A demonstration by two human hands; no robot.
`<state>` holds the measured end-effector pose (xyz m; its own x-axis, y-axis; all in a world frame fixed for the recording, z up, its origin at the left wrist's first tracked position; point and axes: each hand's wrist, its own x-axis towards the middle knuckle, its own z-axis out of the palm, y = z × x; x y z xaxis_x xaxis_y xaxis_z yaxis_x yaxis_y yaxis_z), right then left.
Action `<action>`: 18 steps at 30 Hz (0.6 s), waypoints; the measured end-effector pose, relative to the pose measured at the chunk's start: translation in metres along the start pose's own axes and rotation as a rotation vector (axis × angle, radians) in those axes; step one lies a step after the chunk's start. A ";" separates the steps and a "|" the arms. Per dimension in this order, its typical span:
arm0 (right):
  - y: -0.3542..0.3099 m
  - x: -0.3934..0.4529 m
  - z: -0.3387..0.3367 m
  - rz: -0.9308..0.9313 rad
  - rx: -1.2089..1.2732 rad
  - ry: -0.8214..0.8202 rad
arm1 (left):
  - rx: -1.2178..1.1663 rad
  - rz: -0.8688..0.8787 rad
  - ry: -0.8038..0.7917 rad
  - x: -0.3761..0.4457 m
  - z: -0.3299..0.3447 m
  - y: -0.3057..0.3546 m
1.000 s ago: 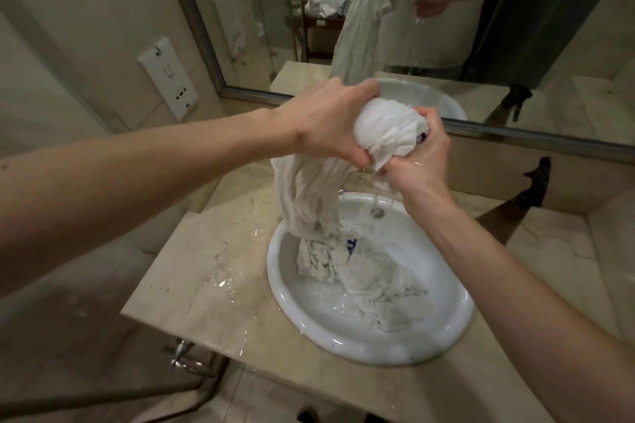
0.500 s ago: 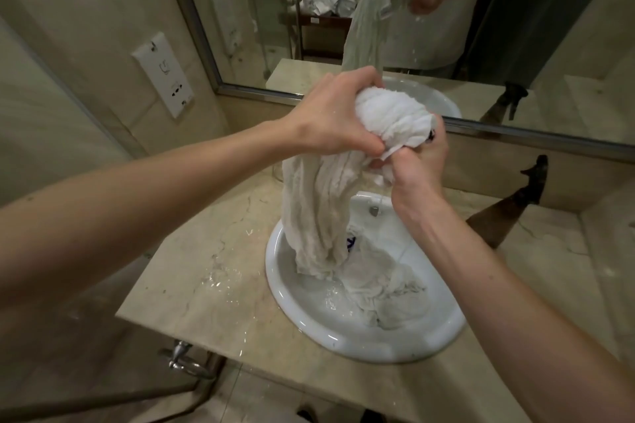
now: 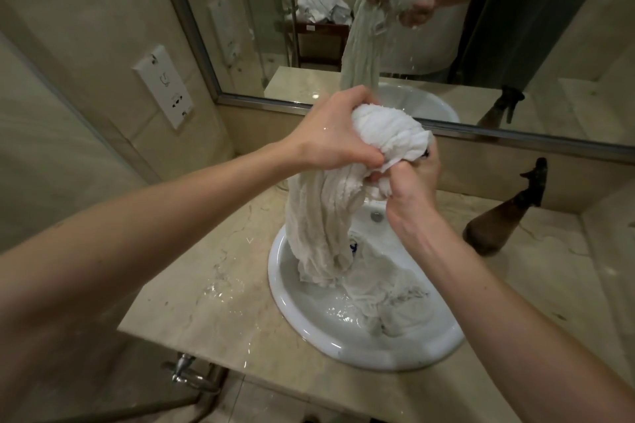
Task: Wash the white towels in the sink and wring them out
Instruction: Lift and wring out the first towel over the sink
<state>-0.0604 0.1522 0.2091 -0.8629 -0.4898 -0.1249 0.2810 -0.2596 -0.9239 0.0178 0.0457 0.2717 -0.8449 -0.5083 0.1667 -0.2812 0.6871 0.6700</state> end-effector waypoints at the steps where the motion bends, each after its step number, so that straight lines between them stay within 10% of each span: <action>1: 0.000 0.000 0.000 0.015 0.000 -0.017 | 0.009 -0.008 -0.009 0.000 0.000 0.000; 14: -0.035 0.005 -0.003 0.037 0.048 -0.192 | -0.428 -0.142 -0.547 -0.049 -0.022 -0.089; 18: -0.037 0.006 0.005 0.043 0.050 -0.221 | -0.688 -0.305 -0.413 -0.078 0.016 -0.105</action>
<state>-0.0741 0.1550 0.2443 -0.7381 -0.6704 -0.0764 0.3408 -0.2727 -0.8997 0.1062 0.0217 0.1773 -0.9129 -0.2976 -0.2792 -0.2970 0.0155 0.9547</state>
